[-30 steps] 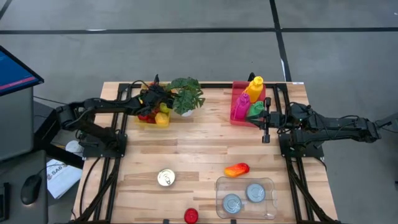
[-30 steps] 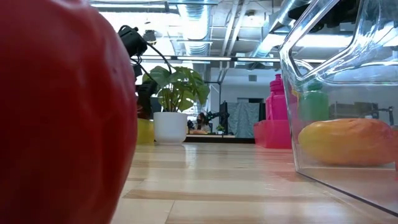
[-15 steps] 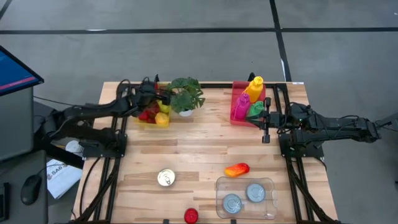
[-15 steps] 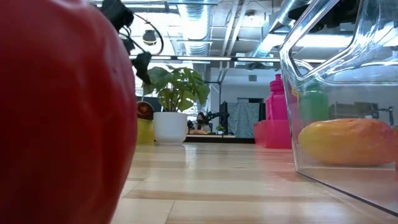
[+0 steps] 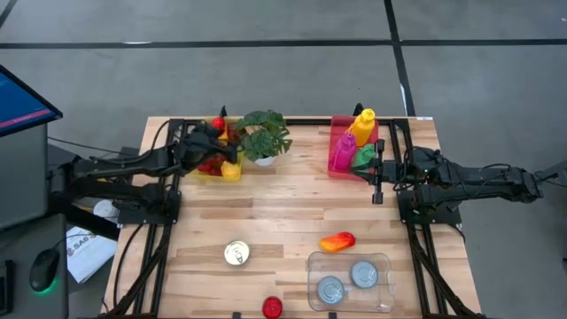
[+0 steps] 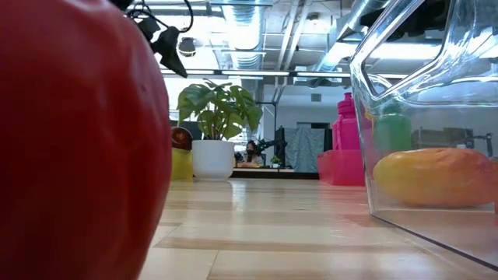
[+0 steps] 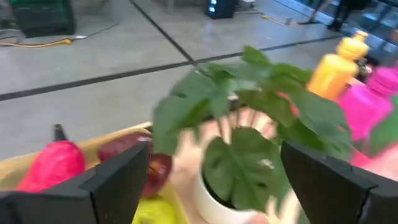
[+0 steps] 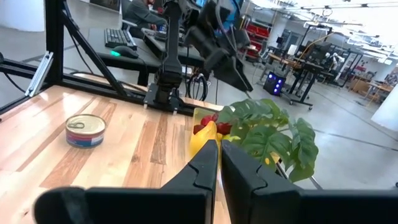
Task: Pick & Place Food Item
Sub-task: Put the blue pink tuna can into the transparent bin
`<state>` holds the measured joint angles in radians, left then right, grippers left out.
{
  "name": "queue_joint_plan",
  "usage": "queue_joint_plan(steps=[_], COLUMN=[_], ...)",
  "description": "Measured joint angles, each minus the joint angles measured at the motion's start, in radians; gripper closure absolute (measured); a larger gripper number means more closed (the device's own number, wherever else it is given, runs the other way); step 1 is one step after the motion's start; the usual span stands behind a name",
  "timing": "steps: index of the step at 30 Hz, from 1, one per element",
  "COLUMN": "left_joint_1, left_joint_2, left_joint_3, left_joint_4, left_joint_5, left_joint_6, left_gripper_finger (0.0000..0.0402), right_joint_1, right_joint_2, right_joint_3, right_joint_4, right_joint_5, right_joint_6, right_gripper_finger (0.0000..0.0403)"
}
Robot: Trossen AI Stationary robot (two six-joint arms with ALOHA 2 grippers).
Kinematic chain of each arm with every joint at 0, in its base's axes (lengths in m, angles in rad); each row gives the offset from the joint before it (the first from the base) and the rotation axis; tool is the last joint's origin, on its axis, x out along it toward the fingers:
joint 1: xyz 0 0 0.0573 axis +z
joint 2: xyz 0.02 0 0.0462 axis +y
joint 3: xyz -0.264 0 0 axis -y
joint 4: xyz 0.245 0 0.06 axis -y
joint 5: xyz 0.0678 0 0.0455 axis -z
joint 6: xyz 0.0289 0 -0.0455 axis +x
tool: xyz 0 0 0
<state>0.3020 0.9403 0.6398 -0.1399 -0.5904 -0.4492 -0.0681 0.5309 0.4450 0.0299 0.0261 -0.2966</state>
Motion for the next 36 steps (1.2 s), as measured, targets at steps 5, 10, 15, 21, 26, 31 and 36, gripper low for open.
queue_joint_plan(steps=[5,10,15,21,26,31,36], left_joint_1=[-0.105,-0.225,-0.347,-0.484,-0.573,-0.628,-0.645], left_joint_2=[-0.014,-0.014,-0.013,-0.011,-0.01,-0.01,-0.01], left_joint_3=[-0.034,-0.077,-0.135,-0.188,-0.236,-0.284,-0.321], left_joint_4=[0.0,0.035,0.145,0.226,0.332,0.444,0.504], left_joint_5=[0.0,0.0,0.0,0.0,0.0,0.0,0.0], left_joint_6=[0.0,0.0,0.0,0.0,0.0,0.0,0.0], left_gripper_finger=[0.0065,0.0079,0.0091,0.0102,0.0104,0.0104,0.0104], right_joint_1=[0.0,0.0,0.0,0.0,0.0,0.0,0.0], right_joint_2=[0.006,0.006,0.007,0.007,0.007,0.007,0.007], right_joint_3=[0.0,0.0,0.0,0.0,0.0,0.0,0.0], right_joint_4=[0.001,0.001,0.0,0.0,0.0,0.0,0.0], right_joint_5=[0.0,0.0,0.0,0.0,0.0,0.001,0.001], right_joint_6=[-0.002,-0.003,-0.002,-0.002,-0.002,-0.002,-0.002], right_gripper_finger=[0.0388,0.0388,0.0388,0.0388,0.0388,0.0388,0.0388])
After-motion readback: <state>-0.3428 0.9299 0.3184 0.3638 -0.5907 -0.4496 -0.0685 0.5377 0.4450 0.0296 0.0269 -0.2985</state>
